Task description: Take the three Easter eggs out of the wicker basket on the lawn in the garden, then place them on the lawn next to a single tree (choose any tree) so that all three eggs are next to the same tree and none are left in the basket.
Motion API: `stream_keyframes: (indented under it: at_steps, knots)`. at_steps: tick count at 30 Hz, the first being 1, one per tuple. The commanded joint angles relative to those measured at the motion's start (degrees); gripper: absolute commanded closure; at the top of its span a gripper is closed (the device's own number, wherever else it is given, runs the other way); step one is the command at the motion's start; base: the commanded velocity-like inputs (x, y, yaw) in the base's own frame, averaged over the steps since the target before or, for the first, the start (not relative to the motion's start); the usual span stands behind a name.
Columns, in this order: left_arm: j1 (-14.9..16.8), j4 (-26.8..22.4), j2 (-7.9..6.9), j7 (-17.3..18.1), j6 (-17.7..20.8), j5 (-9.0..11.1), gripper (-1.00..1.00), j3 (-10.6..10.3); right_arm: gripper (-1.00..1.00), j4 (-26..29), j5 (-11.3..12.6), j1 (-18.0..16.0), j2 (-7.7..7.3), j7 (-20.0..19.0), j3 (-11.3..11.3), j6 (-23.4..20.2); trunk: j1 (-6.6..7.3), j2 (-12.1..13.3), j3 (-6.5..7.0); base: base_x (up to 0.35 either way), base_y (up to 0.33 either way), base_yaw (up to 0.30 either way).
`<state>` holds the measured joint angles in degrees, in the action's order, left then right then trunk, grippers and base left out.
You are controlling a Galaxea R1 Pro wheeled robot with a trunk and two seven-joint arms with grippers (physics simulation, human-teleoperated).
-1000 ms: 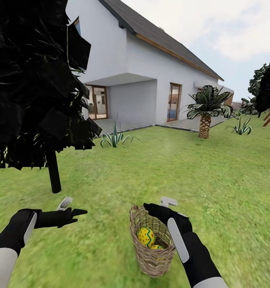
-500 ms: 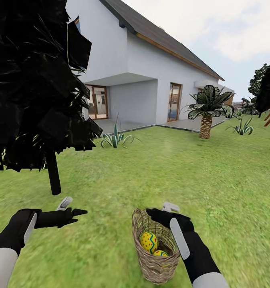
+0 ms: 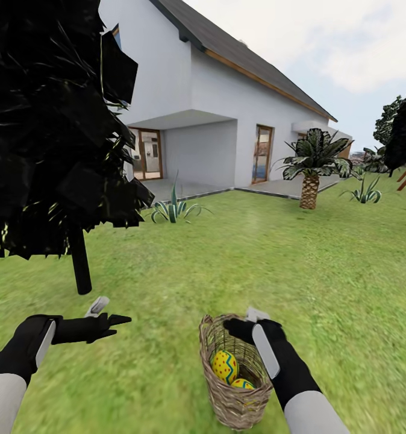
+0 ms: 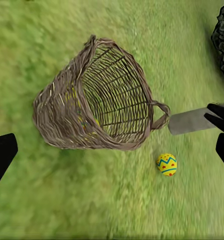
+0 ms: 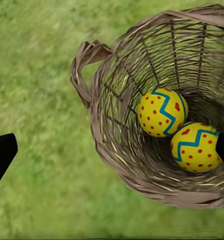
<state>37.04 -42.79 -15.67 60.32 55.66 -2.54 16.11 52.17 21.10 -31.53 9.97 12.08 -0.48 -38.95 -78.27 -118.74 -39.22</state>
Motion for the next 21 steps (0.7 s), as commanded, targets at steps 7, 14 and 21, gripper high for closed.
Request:
stream_keyframes:
  at_steps: [7, 14, 21]
  knots:
    - [0.05, -0.01, 0.08, 0.32, 0.42, -0.26, -1.00, 0.15, -1.00, -3.26, 0.78, -1.58, 0.03, 3.20, -0.05, -0.16, -0.01, -0.03, -0.07, 0.077, 0.045, 0.000]
    - [0.05, -0.01, 0.11, 0.32, 0.42, -0.27, -1.00, 0.10, -1.00, -5.56, 0.58, -2.20, 0.03, 3.45, -0.11, -0.10, -0.01, -0.03, -0.07, 0.048, 0.014, 0.000]
    - [0.05, -0.01, 0.15, 0.32, 0.42, -0.26, -1.00, 0.12, -1.00, -9.47, 0.36, -4.32, 0.03, 3.47, -0.11, 0.43, -0.01, -0.03, -0.07, 0.075, 0.031, 0.000]
